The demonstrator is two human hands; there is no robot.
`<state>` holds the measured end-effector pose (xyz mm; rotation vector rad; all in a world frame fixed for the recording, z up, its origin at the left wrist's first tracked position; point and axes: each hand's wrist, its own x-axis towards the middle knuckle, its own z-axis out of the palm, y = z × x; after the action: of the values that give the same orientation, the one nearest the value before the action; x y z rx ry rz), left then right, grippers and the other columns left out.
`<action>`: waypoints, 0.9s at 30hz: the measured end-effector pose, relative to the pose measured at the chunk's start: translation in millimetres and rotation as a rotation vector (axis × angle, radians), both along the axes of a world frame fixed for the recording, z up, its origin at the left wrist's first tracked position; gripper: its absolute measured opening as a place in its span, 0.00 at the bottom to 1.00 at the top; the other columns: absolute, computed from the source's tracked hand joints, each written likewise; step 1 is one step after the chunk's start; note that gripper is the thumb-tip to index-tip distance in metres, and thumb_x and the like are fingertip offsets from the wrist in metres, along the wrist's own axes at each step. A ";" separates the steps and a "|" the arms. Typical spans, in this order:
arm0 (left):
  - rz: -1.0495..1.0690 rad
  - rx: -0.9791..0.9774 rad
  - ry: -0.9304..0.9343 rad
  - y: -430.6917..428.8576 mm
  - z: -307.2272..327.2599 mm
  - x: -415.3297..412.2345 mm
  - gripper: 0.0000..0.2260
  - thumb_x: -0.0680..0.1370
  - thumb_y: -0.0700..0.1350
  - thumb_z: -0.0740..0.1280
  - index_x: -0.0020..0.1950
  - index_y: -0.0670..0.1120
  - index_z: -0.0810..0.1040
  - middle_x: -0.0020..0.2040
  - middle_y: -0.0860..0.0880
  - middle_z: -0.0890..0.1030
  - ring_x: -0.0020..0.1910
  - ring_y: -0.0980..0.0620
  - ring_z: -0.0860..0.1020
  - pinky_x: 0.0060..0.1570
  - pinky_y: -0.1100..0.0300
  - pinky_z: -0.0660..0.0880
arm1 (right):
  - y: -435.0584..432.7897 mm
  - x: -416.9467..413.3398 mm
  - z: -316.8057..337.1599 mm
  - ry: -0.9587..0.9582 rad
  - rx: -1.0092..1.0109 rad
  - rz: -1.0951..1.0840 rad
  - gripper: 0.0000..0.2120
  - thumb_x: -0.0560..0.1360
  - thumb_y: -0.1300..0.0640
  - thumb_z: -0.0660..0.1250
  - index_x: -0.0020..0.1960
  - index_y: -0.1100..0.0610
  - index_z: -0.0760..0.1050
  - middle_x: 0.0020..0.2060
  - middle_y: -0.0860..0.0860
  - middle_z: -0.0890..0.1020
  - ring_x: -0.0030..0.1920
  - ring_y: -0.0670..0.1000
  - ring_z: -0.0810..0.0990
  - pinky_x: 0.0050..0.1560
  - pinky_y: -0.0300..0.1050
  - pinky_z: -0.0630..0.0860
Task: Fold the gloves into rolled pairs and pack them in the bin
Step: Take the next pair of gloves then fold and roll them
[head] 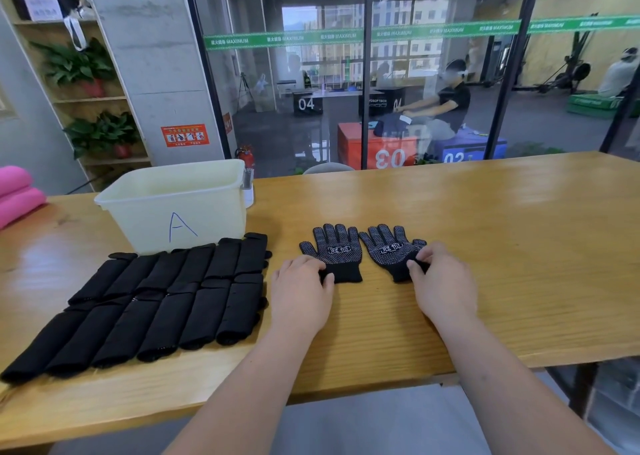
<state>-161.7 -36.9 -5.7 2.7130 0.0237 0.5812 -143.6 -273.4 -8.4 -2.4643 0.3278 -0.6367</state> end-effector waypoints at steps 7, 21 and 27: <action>-0.022 -0.079 0.055 2.4 1.9 2.9 0.16 0.81 0.58 0.67 0.67 0.57 0.81 0.66 0.59 0.78 0.67 0.52 0.72 0.68 0.51 0.68 | -8.1 7.1 17.5 -0.122 0.151 0.148 0.15 0.78 0.62 0.72 0.53 0.42 0.75 0.52 0.46 0.85 0.51 0.52 0.83 0.49 0.43 0.73; -0.139 -0.159 0.140 2.9 16.1 -8.3 0.24 0.79 0.61 0.70 0.75 0.60 0.75 0.71 0.57 0.78 0.75 0.52 0.68 0.81 0.48 0.56 | 0.0 -9.3 179.8 -0.086 0.058 0.743 0.20 0.75 0.62 0.79 0.62 0.45 0.81 0.48 0.44 0.84 0.50 0.40 0.83 0.54 0.31 0.77; -0.206 -0.229 0.139 2.9 15.5 -7.0 0.26 0.77 0.58 0.70 0.75 0.58 0.74 0.71 0.58 0.77 0.75 0.53 0.68 0.84 0.48 0.47 | 4.9 8.7 188.3 -0.028 -0.007 0.781 0.20 0.76 0.62 0.78 0.62 0.44 0.82 0.49 0.44 0.86 0.52 0.41 0.84 0.59 0.34 0.77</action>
<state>-168.8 -34.0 9.8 2.4878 -0.1436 0.3088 -134.9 -268.5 180.0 -2.3189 -0.6262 -0.3238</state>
